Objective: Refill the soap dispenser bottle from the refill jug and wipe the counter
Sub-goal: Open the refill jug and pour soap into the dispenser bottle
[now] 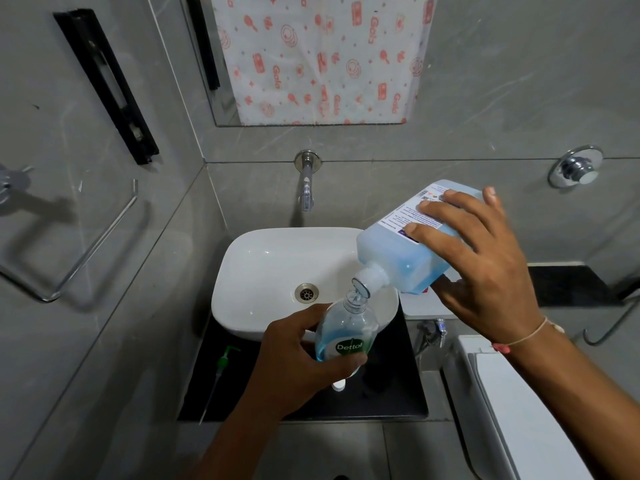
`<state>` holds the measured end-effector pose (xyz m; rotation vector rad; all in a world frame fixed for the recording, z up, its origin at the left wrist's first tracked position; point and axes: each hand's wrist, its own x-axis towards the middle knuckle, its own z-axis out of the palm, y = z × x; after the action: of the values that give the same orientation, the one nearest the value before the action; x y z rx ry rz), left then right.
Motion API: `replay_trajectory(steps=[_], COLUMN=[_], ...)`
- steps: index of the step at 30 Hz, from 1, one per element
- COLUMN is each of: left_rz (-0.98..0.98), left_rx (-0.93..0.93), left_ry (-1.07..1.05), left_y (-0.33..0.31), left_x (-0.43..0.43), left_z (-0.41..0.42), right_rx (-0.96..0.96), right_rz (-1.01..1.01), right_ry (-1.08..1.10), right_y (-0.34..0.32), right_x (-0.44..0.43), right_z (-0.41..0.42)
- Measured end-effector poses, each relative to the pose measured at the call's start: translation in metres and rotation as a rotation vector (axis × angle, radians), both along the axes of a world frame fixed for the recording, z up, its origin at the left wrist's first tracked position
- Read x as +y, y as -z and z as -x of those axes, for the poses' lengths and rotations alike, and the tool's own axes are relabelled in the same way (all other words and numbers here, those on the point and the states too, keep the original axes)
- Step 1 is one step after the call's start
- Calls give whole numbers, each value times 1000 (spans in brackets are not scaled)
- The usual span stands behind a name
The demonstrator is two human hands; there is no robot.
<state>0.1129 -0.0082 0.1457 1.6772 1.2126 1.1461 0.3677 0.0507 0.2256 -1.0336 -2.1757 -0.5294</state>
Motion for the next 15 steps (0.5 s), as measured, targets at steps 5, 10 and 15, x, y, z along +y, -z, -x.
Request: replay_trajectory(steps=[5,10,15], left_rz=[1,18,8], left_rx=[4,8,0], left_ry=[-5,-8,-11], left_y=[0,2,-2], left_x=[0,1,-1], left_z=[1,2,2], right_rx=[-8,-12,-12], right_rz=[-11,-19,-28], right_ry=[-1,1,-6], right_y=[-2,-2,-3], right_x=[0,2,2], right_z=[2,2,2])
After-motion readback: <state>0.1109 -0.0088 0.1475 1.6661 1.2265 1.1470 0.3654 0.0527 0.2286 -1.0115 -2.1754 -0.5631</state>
